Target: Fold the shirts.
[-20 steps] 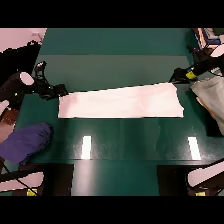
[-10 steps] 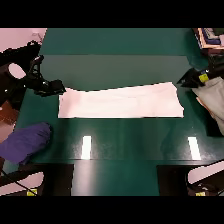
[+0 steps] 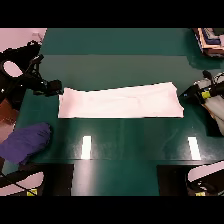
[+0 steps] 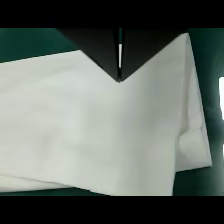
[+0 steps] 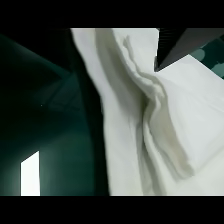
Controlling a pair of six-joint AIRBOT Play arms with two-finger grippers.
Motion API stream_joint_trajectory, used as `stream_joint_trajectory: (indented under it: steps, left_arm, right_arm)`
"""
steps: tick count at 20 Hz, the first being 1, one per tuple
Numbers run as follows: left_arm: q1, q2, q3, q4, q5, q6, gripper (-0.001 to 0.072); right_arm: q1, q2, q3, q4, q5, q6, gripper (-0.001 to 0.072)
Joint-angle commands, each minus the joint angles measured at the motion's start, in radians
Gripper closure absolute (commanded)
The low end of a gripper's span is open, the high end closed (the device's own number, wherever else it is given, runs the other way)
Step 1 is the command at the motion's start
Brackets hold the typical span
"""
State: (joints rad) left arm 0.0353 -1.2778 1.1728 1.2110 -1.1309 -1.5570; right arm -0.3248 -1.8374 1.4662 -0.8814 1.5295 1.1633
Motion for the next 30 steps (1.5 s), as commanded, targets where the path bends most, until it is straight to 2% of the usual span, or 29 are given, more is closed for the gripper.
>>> stream_joint_trajectory:
  steps: [1,5,6,8,10,15,18,20,24,30]
  left_arm:
    - [-0.014,0.001,0.001,-0.038,-0.007,0.002,0.0672]
    - [-0.061,0.001,0.001,-0.045,0.001,0.001,0.0682]
    - [-0.084,0.000,0.001,-0.045,0.008,0.000,0.0682]
    - [-0.136,-0.005,0.001,-0.046,0.033,-0.026,0.0682]
    - [-0.186,-0.018,0.001,-0.049,0.082,-0.042,0.0683]
    - [-0.323,-0.150,0.076,-0.082,0.137,-0.042,0.0683]
    - [-0.409,-0.294,0.198,-0.140,0.174,-0.041,0.0683]
    - [-0.468,-0.399,0.302,-0.158,0.168,-0.041,0.0683]
    - [-0.575,-0.552,0.447,-0.165,0.169,-0.041,0.0683]
    - [-0.615,-0.628,0.463,-0.190,0.180,-0.041,0.0683]
  right_arm:
    - [0.035,-0.039,-0.016,0.054,-0.018,-0.073,0.0113]
    - [0.086,-0.062,-0.015,0.105,-0.008,-0.077,0.0125]
    - [0.099,-0.062,-0.015,0.100,-0.003,-0.077,0.0205]
    - [0.121,-0.061,-0.014,0.104,-0.003,-0.108,0.0488]
    - [0.130,-0.055,-0.015,0.105,-0.001,-0.126,0.0693]
    - [0.131,0.084,-0.014,0.107,0.001,-0.119,0.0696]
    - [0.154,0.207,-0.014,0.125,-0.001,-0.045,0.0697]
    - [0.184,0.271,-0.003,0.188,0.001,-0.012,0.0698]
    - [0.303,0.312,0.157,0.208,0.035,0.064,0.0698]
    - [0.478,0.311,0.357,0.204,0.032,0.121,0.0698]
